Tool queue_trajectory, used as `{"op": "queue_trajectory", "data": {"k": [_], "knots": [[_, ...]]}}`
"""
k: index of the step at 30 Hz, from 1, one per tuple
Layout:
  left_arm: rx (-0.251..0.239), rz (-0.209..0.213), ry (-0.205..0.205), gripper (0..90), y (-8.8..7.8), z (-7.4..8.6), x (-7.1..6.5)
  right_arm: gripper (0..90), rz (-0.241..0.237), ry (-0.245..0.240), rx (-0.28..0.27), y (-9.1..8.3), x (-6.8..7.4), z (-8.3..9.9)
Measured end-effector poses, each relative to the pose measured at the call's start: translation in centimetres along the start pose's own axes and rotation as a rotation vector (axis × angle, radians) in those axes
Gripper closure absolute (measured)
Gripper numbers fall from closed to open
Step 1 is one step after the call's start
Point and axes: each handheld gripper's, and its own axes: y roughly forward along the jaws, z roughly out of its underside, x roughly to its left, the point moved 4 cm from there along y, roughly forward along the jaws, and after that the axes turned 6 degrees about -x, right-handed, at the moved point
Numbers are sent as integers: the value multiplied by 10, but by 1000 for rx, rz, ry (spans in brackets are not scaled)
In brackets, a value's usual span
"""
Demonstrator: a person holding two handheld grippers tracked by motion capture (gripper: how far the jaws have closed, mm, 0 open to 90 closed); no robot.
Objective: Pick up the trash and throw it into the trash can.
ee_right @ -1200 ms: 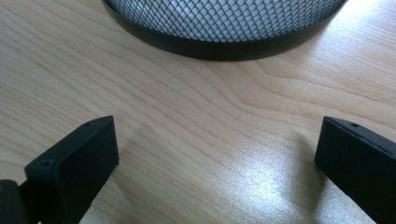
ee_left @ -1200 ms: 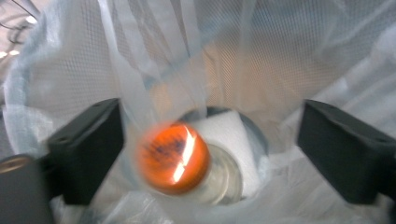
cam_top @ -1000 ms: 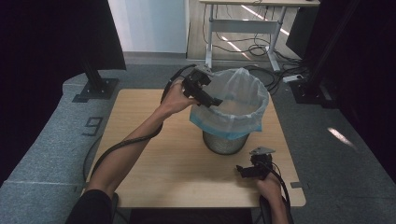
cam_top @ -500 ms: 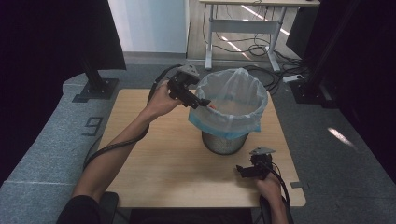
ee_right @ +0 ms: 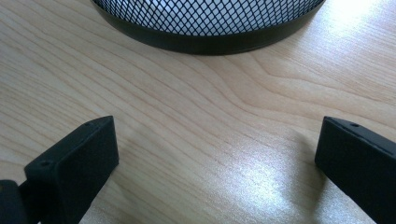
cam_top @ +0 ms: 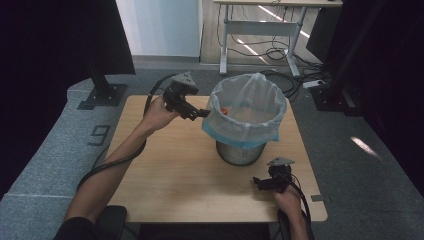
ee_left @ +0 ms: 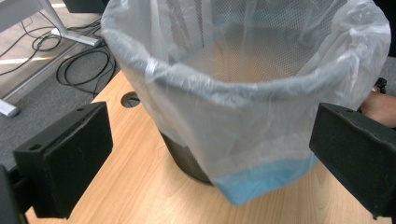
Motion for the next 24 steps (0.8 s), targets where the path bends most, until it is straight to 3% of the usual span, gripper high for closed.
{"op": "queue_trajectory", "data": {"k": [24], "knots": [[-20, -61, -62, 0, -33, 74, 4, 0, 1, 0, -1, 0, 0, 0]]}}
